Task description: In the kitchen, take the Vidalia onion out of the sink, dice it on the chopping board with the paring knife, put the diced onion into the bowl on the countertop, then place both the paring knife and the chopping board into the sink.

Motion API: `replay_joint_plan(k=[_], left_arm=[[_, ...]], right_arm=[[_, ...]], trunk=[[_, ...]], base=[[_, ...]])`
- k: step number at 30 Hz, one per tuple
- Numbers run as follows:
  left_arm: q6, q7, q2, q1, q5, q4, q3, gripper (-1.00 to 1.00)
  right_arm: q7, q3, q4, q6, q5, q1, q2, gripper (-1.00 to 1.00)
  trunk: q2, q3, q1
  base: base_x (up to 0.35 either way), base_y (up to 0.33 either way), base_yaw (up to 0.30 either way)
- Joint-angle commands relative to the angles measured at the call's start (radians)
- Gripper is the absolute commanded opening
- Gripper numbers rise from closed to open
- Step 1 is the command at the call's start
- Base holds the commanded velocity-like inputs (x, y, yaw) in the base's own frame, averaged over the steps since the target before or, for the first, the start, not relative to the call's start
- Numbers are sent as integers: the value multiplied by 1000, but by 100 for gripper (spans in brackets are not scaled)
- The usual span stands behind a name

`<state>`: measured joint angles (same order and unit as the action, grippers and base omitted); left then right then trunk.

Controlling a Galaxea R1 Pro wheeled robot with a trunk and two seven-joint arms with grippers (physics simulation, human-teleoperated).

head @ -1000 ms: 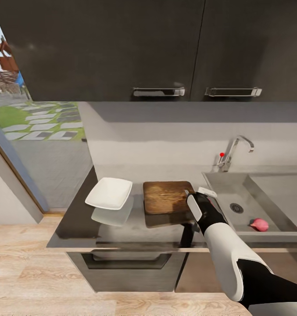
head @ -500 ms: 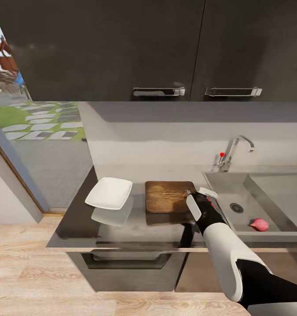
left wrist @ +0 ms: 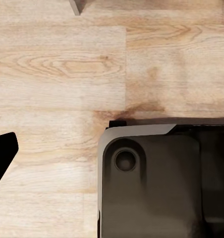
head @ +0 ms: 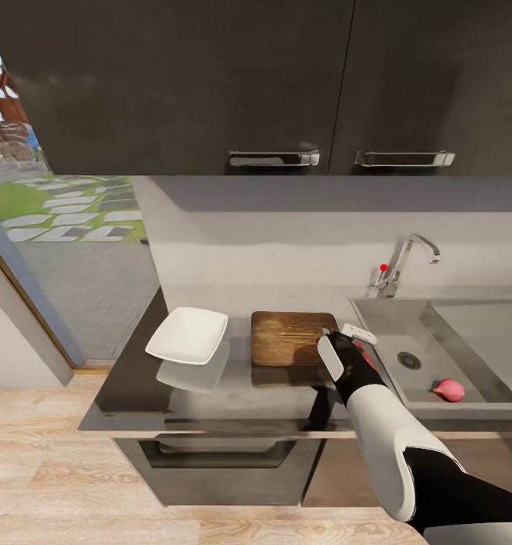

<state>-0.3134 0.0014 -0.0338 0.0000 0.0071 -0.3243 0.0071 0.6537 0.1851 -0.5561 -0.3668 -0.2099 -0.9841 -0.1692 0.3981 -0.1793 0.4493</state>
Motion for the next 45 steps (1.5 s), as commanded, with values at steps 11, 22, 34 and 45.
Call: replay_joint_plan(k=[11,22,34,45], left_arm=[[-2,0,0,0,1,-1,1,100],[-1,0,0,0,1,-1,1,100],[-2,0,0,0,1,-1,1,100],[-2,0,0,0,1,-1,1,100]], right_arm=[[3,2,-2,-4,-5,-1,-1,-100],[2,2,-2,-4,-6,-1,0,-100],[3,2,-1,-6,-6,-1,0,-100],[0,2,-1,-11,-8,-1,0,-100]], trunk=[[2,-2,1],[2,-11,1],[2,-25,1],[2,-27,1]], base=[[12,0,0],[42,0,0],[80,0,0],[4,0,0]])
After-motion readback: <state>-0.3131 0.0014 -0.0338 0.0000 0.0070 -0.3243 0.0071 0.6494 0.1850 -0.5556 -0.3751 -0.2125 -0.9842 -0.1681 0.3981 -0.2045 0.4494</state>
